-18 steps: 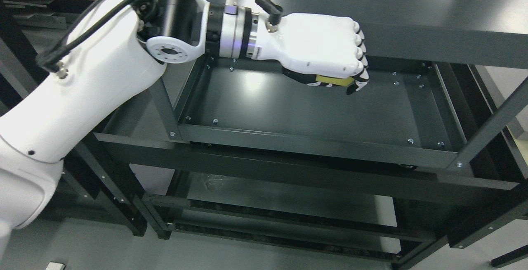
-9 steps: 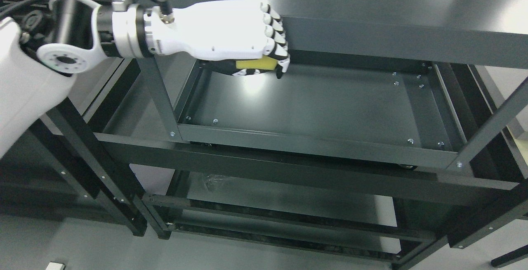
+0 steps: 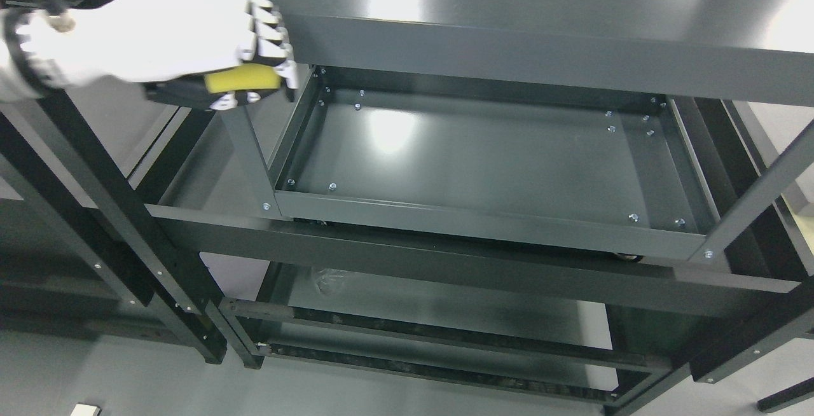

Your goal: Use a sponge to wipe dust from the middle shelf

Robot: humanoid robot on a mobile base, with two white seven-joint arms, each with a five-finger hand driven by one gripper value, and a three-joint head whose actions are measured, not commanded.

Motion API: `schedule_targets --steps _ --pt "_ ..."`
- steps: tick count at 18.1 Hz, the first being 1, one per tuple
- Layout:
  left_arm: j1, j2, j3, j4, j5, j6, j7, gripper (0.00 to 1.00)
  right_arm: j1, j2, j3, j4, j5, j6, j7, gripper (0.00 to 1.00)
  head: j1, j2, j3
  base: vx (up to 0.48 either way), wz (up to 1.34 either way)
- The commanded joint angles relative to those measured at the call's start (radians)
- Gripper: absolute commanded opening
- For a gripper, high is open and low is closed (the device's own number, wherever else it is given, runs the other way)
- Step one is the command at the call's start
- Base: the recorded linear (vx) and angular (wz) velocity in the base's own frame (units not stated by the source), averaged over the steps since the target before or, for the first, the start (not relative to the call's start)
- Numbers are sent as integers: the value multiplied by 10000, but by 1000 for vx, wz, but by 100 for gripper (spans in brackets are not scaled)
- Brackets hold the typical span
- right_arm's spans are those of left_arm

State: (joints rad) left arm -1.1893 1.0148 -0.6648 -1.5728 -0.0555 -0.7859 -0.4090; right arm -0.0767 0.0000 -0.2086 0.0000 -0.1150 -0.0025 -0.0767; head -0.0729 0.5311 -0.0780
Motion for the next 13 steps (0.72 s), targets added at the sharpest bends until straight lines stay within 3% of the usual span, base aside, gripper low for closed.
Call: schedule_targets --steps 1,3,6,9,10,13 --pt "757 3597 1829 -379 1977 6 41 5 0 -175 0 -175 0 730 30 100 0 0 0 0 0" --pt "787 3231 2213 -364 3005 6 178 5 0 -175 0 -175 0 730 46 100 0 0 0 0 0" --pt "787 1777 3130 -150 4005 6 744 5 0 -175 0 -175 0 730 46 100 0 0 0 0 0" --pt "1703 -888 5473 -72 3992 6 915 5 0 -175 0 -175 0 730 46 100 0 0 0 0 0" --pt "2087 -1748 6013 -133 3946 582 915 5 0 -175 0 -175 0 730 31 100 0 0 0 0 0" --pt "3070 -4235 6418 -515 3670 1508 946 4 0 -175 0 -175 0 730 46 100 0 0 0 0 0"
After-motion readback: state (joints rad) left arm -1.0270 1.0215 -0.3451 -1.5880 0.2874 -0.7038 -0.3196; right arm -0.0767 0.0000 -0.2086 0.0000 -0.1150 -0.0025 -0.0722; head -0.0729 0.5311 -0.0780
